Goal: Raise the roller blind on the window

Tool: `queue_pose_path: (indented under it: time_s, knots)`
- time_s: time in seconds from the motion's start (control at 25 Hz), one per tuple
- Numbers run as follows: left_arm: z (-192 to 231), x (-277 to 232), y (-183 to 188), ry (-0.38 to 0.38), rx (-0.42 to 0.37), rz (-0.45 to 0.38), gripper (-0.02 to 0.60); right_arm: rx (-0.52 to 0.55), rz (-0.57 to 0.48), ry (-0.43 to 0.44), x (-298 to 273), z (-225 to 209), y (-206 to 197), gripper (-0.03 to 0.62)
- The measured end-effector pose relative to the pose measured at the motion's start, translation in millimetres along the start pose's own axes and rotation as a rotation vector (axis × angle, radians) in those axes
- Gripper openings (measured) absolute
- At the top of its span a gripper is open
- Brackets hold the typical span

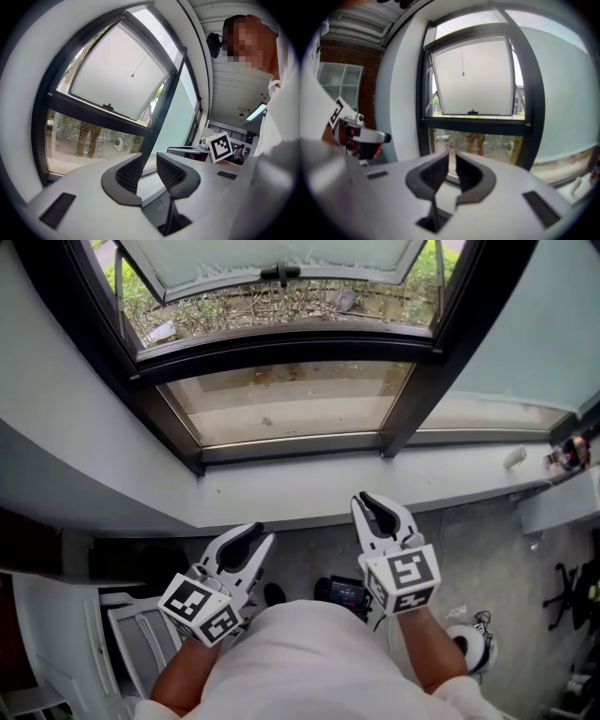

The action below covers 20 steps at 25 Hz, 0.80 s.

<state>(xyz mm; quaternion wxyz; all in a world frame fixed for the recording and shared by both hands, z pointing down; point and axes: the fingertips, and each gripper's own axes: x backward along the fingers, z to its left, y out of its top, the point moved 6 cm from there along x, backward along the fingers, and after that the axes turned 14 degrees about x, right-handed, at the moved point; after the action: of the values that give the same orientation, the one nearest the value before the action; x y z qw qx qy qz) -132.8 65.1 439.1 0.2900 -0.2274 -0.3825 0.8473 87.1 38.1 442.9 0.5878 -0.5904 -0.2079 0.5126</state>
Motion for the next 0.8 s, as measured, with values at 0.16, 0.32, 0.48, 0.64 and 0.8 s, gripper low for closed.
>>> queue_pose_path:
  time_s: [0.16, 0.32, 0.48, 0.64, 0.8]
  knots:
    - [0.5, 1.6, 1.7, -0.016, 0.000, 0.003, 0.109, 0.011, 0.007, -0.006, -1.0, 5.4, 2.6, 0.057]
    - [0.7, 4.0, -1.7, -0.018, 0.009, 0.010, 0.109, 0.012, 0.024, -0.005, 0.7, 10.2, 0.3, 0.052]
    - [-1.6, 4.9, -1.2, -0.020, 0.010, 0.009, 0.109, 0.022, 0.030, -0.002, 2.3, 11.3, 2.4, 0.046]
    - [-2.3, 5.7, -2.1, -0.020, 0.011, 0.008, 0.109, 0.044, 0.032, 0.015, 0.0, 15.5, 4.9, 0.035]
    - [-5.3, 5.7, -0.2, -0.014, 0.009, 0.005, 0.109, 0.066, 0.035, 0.025, -0.6, 15.2, 9.3, 0.023]
